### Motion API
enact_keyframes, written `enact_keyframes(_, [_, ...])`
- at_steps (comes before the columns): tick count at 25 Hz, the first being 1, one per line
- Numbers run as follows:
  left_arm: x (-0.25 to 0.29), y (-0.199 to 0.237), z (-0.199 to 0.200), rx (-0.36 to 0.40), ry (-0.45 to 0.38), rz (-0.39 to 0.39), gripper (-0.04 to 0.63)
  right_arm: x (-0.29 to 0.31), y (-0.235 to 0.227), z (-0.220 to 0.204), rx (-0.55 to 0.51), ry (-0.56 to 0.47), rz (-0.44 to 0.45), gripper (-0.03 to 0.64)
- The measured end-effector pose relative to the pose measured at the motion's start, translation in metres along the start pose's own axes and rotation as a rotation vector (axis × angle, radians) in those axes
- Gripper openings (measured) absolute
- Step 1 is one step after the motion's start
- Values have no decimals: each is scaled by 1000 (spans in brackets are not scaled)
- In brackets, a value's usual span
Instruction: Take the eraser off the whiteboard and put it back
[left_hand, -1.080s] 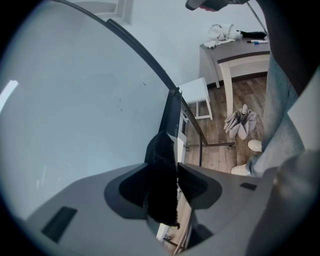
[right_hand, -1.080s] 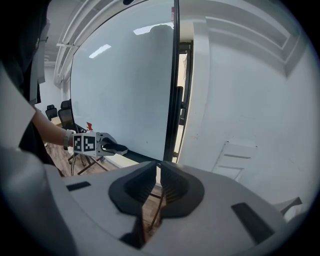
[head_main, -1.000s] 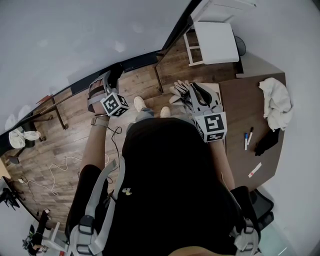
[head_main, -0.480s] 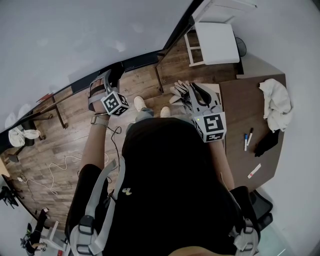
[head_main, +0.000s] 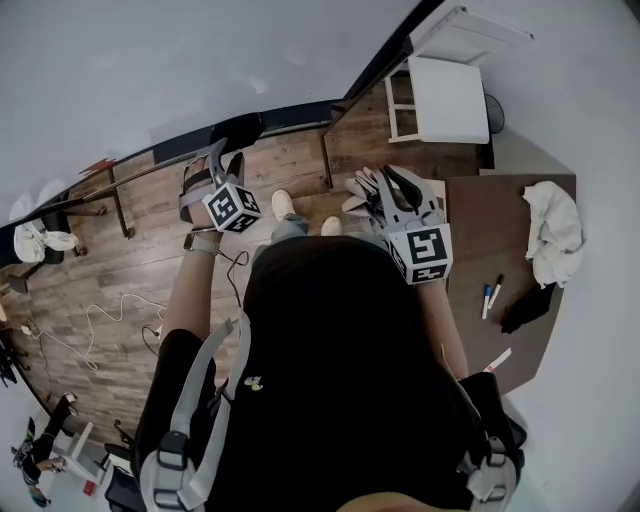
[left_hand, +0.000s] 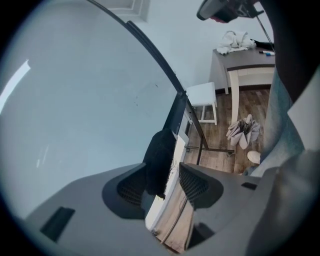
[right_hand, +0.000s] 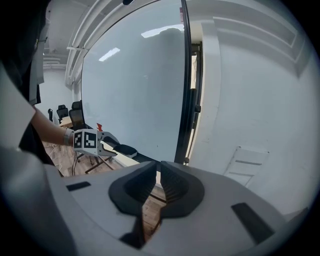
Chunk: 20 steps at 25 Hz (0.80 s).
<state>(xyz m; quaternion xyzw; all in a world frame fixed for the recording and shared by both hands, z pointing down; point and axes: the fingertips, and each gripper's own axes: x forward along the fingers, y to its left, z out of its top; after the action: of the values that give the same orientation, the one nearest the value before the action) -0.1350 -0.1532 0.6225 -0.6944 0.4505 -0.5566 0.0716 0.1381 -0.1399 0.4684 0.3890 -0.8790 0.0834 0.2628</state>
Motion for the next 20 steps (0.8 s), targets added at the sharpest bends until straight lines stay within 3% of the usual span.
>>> enact_keyframes(3, [-17, 8, -3, -119, -18, 17, 200, 6, 9, 6, -23, -12, 43, 35])
enact_keyframes(12, [-86, 29, -12, -406, -82, 124, 9, 24, 49, 26, -106, -59, 204, 35])
enact_keyframes(20, [-138, 26, -22, -631, -125, 145, 8, 35, 89, 48, -187, -100, 345, 35])
